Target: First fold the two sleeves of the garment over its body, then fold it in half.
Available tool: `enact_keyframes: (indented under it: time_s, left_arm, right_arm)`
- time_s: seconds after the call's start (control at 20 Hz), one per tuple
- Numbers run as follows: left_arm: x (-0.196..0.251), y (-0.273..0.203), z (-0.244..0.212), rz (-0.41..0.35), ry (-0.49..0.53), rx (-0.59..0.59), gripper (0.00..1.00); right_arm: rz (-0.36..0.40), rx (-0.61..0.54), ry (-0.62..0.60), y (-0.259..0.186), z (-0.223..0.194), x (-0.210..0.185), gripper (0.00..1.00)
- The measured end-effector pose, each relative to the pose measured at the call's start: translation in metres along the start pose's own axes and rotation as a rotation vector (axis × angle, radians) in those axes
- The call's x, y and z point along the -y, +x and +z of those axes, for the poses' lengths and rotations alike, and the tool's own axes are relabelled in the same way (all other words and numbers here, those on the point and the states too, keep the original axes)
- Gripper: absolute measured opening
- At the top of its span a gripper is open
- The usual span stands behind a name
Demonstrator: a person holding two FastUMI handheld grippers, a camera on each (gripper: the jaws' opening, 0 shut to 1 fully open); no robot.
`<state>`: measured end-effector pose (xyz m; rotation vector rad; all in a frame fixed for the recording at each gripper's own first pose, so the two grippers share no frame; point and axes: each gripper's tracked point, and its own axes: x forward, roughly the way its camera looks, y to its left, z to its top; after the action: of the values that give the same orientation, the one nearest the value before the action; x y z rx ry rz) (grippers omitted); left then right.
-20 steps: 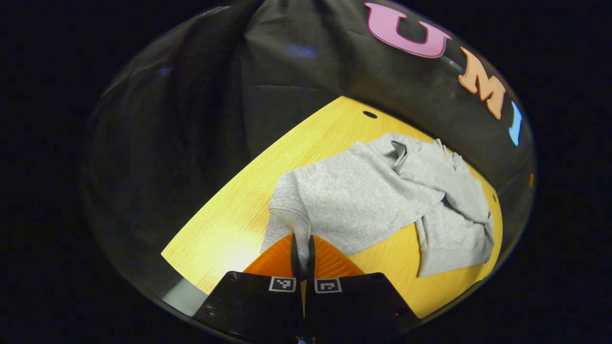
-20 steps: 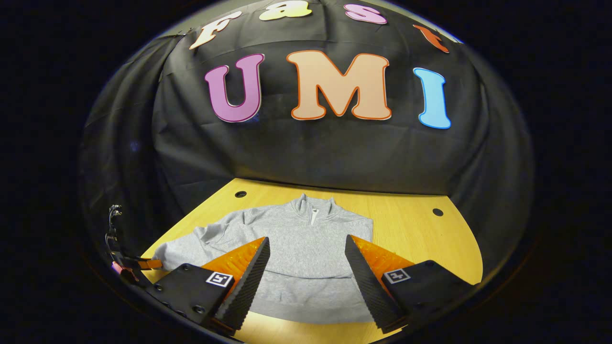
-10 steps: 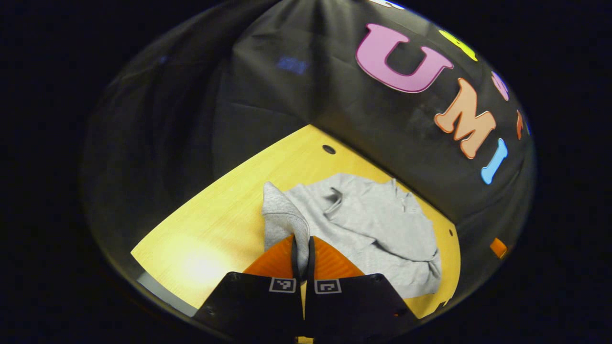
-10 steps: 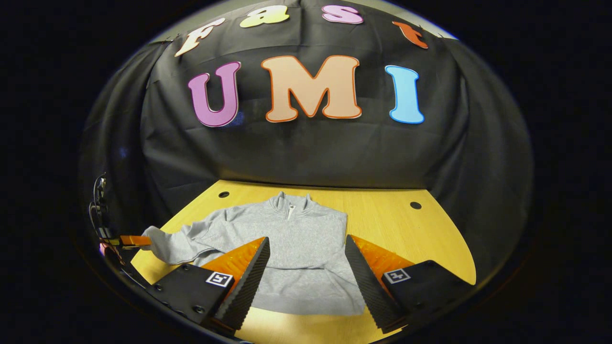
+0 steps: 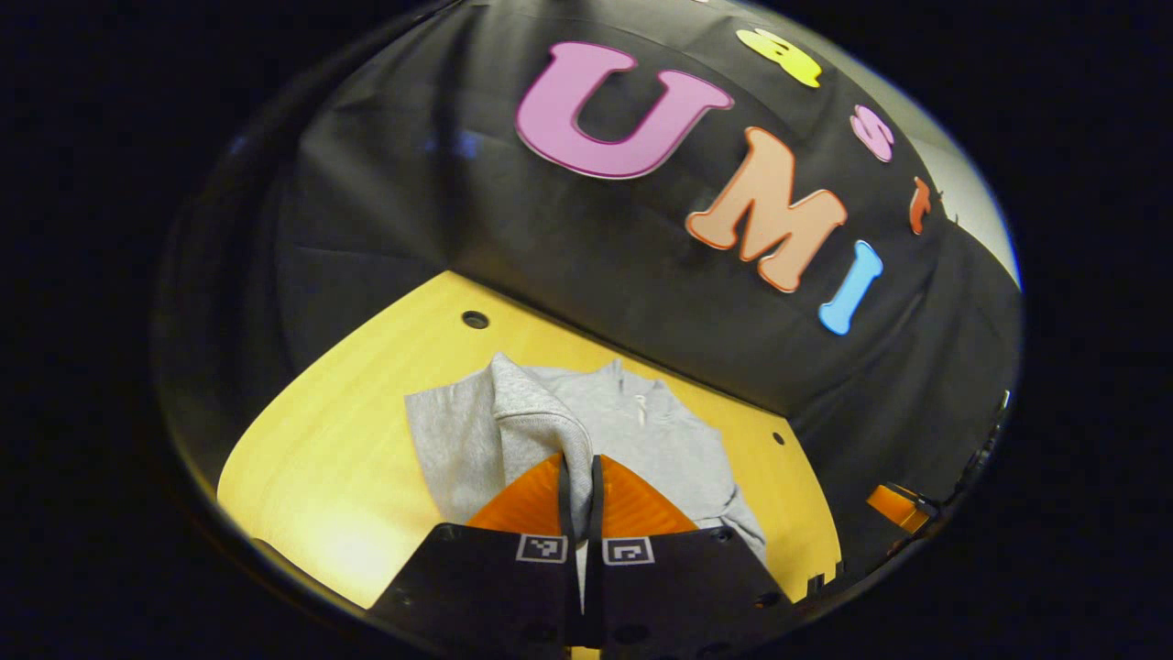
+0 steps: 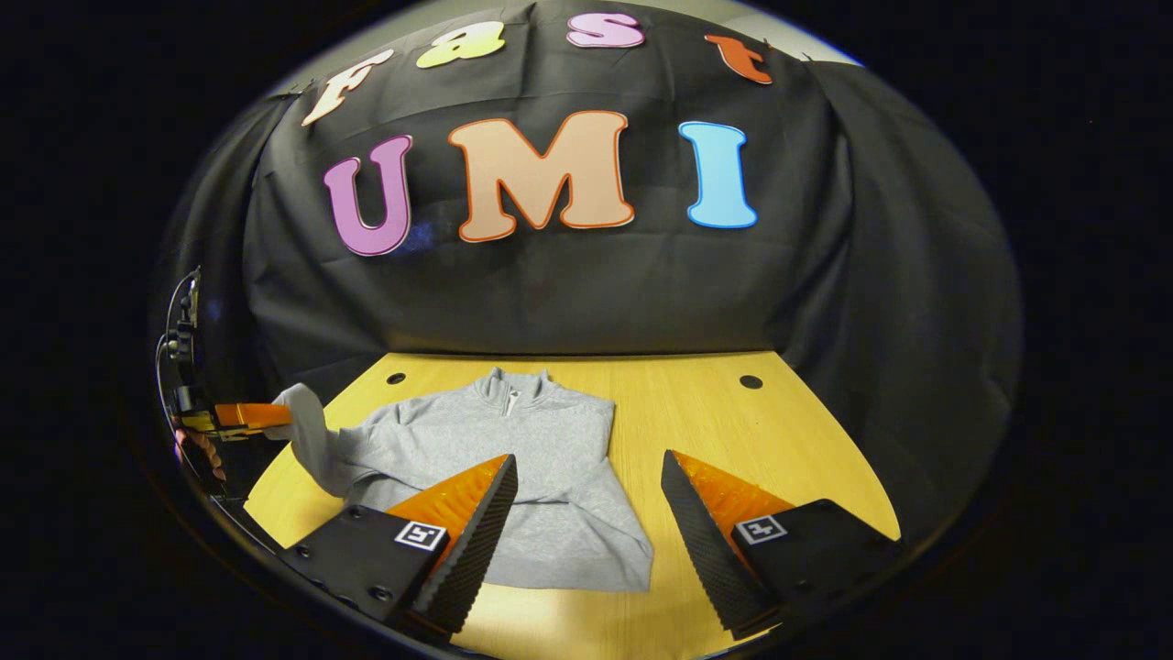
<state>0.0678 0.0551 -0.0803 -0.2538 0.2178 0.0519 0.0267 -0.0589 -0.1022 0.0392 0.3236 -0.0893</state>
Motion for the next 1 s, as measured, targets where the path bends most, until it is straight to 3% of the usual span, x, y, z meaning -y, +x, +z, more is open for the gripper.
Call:
enact_keyframes:
  time_s: [0.05, 0.65, 0.8, 1.0]
  left_arm:
    - [0.014, 0.006, -0.001, -0.027, 0.023, -0.006, 0.00]
    - [0.218, 0.082, -0.046, -0.420, 0.310, -0.101, 0.00]
    - [0.250, 0.107, -0.066, -0.477, 0.330, -0.137, 0.00]
    - [0.269, 0.150, -0.087, -0.465, 0.374, -0.147, 0.00]
  right_arm:
    - [-0.006, 0.000, 0.005, -0.002, 0.000, 0.007, 0.95]
    - [-0.026, -0.010, 0.054, 0.001, -0.002, 0.058, 0.98]
    - [-0.035, -0.019, 0.073, 0.001, -0.006, 0.070, 0.98]
    - [-0.061, -0.027, 0.079, 0.002, -0.013, 0.089, 0.98]
